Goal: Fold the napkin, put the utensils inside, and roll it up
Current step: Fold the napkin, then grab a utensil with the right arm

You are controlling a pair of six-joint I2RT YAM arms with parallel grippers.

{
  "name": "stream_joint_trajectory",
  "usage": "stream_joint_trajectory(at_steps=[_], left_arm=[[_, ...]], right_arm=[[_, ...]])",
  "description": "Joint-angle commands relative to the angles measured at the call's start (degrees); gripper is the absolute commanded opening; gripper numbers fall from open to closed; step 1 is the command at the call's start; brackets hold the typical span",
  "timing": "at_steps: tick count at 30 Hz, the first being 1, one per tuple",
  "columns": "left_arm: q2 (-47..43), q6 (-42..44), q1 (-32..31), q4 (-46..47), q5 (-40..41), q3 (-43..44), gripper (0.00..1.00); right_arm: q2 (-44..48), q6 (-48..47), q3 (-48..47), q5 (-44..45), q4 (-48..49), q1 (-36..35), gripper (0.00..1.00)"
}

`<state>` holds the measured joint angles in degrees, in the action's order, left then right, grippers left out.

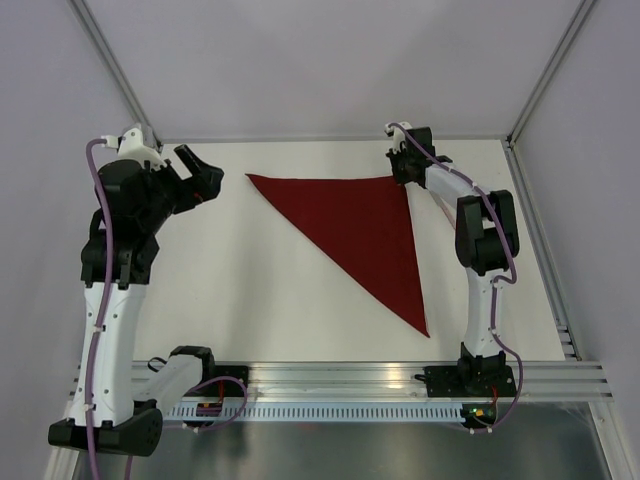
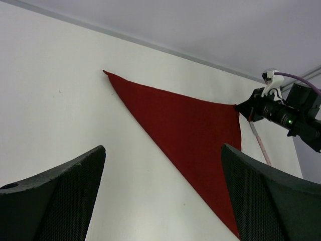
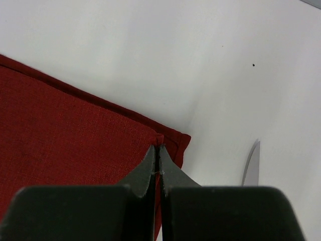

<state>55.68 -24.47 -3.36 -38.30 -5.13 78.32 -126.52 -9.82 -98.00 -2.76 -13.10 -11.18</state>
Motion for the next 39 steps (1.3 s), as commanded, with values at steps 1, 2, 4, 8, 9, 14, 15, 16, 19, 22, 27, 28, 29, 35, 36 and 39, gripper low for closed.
stream_joint_trajectory(at_steps=[1, 2, 4, 8, 9, 14, 15, 16, 19, 22, 27, 28, 29, 35, 36, 39], left_arm=[[0.13, -2.16, 0.19, 2.80, -1.73, -0.71, 1.00], [0.13, -2.16, 0.19, 2.97, -1.73, -0.80, 1.00], [0.31, -2.08, 0.19, 3.15, -1.73, -1.07, 1.00], [0.22, -2.07, 0.19, 3.24, -1.90, -1.51, 1.00], [0.13, -2.07, 0.19, 3.24, -1.82, -1.77, 1.00], [-0.66, -1.99, 0.19, 3.76, -2.17, -3.09, 1.00], [-1.01, -1.99, 0.19, 3.94, -2.34, -3.44, 1.00], [-1.27, -1.99, 0.19, 4.03, -2.69, -3.62, 1.00], [-2.15, -1.99, 0.19, 4.64, -3.31, -4.41, 1.00], [-2.94, -1.99, 0.19, 5.34, -4.62, -5.20, 1.00], [-4.53, -1.90, 0.19, 6.14, -5.51, -7.21, 1.00], [-4.88, -1.90, 0.19, 6.40, -6.03, -7.48, 1.00], [-5.05, -1.90, 0.19, 6.66, -6.30, -7.75, 1.00], [-5.58, -2.16, 0.19, 7.37, -7.70, -9.42, 1.00], [-5.84, -2.16, 0.19, 7.45, -7.88, -9.51, 1.00], [-6.20, -2.16, 0.19, 7.45, -7.80, -9.94, 1.00]], right_arm=[[-1.18, -0.37, -2.73, 1.09, 0.80, 0.72, 0.01], [-1.53, -0.28, -2.81, 1.36, 0.89, 0.81, 0.00], [-2.06, -0.11, -3.16, 1.88, 1.06, 0.90, 0.00], [-3.38, 0.33, -3.95, 2.41, 0.89, 1.42, 0.23], [-3.73, 0.25, -4.57, 3.81, 0.63, 1.86, 0.37], [-3.65, 0.95, -9.14, 3.47, -3.15, 3.97, 0.65], [-3.13, 1.21, -9.67, 3.03, -4.03, 4.93, 0.65], [-1.12, 1.12, -9.24, 1.11, -5.17, 5.55, 0.64], [3.19, -0.37, -4.25, -1.09, -6.40, 7.66, 0.64], [9.08, -3.96, 2.77, -3.12, -8.86, 9.86, 0.62], [16.91, -9.06, 12.90, -7.86, -11.76, 15.65, 0.57], [18.05, -10.20, 14.83, -8.39, -13.07, 16.45, 0.55], [18.67, -10.91, 15.89, -10.05, -13.52, 17.06, 0.54], [19.03, -14.78, 20.30, -11.29, -15.02, 18.47, 0.54], [18.59, -14.78, 19.87, -11.38, -15.28, 18.47, 0.54], [16.31, -14.96, 18.72, -11.30, -15.46, 18.47, 0.54]])
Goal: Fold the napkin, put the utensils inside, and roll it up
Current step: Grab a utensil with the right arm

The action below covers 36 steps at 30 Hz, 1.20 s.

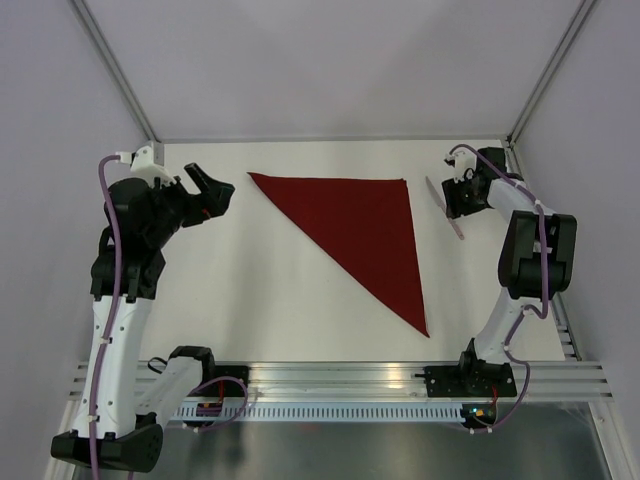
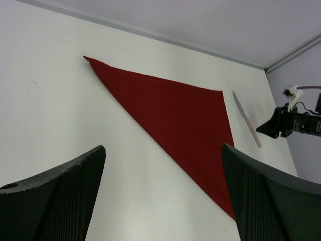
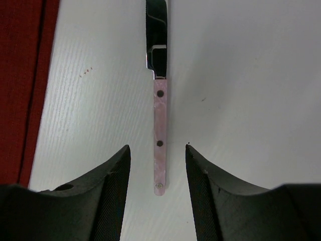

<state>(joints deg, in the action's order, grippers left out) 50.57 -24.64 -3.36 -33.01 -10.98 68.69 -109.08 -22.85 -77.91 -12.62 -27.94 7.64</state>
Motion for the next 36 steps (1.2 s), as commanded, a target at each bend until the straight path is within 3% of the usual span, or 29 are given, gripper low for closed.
stream_joint_trajectory(at_steps=[1, 11, 13, 18, 22, 36], left_arm=[[-1.26, -1.99, 0.19, 2.17, -2.11, -0.39, 1.00], [-1.52, -1.72, 0.19, 1.55, -1.85, -0.39, 1.00], [-1.44, -1.72, 0.19, 1.55, -1.94, -0.39, 1.00], [-1.26, -1.72, 0.19, 1.46, -2.11, -0.48, 1.00], [-1.00, -1.64, 0.19, 1.64, -2.29, -0.48, 1.00], [-0.03, -1.55, 0.19, 1.55, -2.38, 0.31, 1.00]], right_arm=[[-2.18, -1.93, -1.54, -1.27, -0.45, -0.34, 0.54], [-8.78, -2.11, -4.09, 0.67, -0.80, -0.43, 0.50], [-9.05, -2.28, -3.92, 0.93, -0.62, -0.34, 0.38], [-9.31, -2.64, -2.87, 1.55, -0.88, -0.43, 0.23], [-8.52, -2.64, -1.81, 1.55, -1.32, -0.34, 0.00], [3.60, 2.72, -6.99, -5.57, -10.46, -4.73, 0.00]])
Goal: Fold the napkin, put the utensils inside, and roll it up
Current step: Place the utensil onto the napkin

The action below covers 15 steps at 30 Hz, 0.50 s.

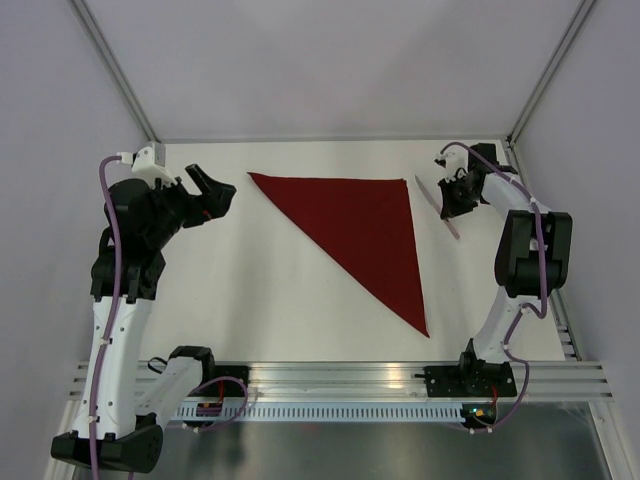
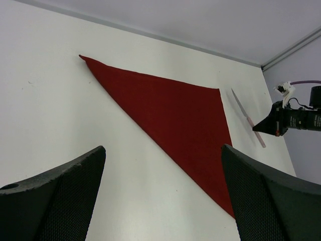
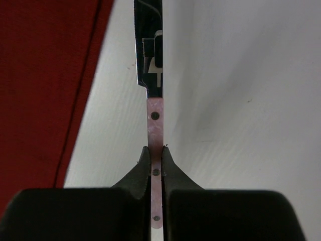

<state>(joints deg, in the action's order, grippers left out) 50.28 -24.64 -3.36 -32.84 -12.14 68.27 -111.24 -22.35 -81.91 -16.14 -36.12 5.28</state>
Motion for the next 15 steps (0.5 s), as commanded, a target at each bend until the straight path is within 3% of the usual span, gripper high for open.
stream_joint_trajectory(at_steps=[1, 7, 15], left_arm=[[0.34, -1.55, 0.19, 1.29, -1.30, 0.90, 1.00], [0.87, -1.64, 0.19, 1.37, -1.31, 1.34, 1.00], [1.92, -2.16, 0.19, 1.29, -1.83, 1.95, 1.00]], right_arm=[[6.38, 3.27, -2.99, -1.88, -2.12, -2.90, 0.01], [9.46, 6.43, -4.14, -2.66, -3.78, -8.34, 0.01], [8.32, 14.52, -4.58, -2.84, -2.21, -21.00, 0.00]])
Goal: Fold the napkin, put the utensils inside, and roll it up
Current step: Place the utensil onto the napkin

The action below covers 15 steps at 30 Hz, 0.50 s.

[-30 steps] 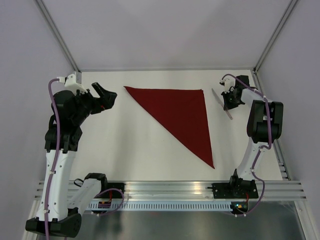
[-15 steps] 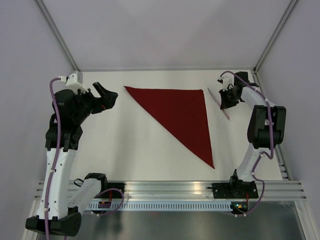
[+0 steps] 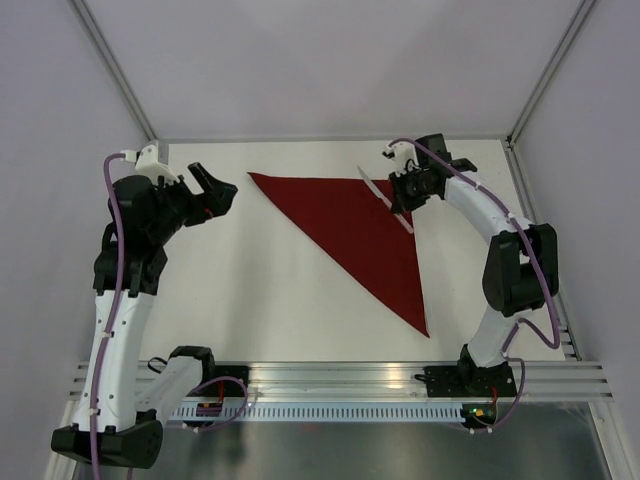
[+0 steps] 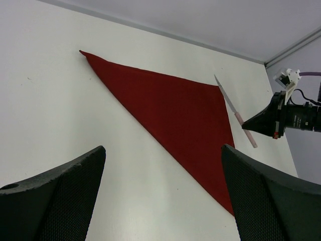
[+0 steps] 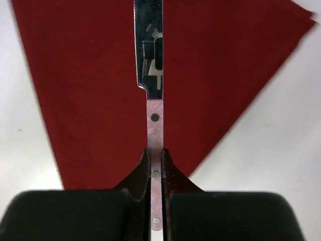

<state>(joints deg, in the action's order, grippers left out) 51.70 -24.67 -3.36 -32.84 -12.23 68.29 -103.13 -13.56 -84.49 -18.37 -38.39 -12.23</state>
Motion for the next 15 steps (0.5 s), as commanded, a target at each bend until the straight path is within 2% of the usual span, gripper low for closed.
stream_joint_trajectory(at_steps=[1, 8, 15], left_arm=[[0.59, -2.14, 0.19, 1.37, -1.83, 2.11, 1.00], [0.94, -2.32, 0.19, 1.20, -1.83, 1.93, 1.00], [0.94, -1.97, 0.19, 0.94, -2.10, 2.02, 1.00]], right_arm=[[0.04, 6.61, -1.74, -0.70, 0.51, -5.42, 0.01], [-1.10, 13.29, 1.52, 2.55, 7.09, -14.83, 0.00], [-5.67, 13.39, 1.87, 6.23, 9.03, -21.34, 0.01]])
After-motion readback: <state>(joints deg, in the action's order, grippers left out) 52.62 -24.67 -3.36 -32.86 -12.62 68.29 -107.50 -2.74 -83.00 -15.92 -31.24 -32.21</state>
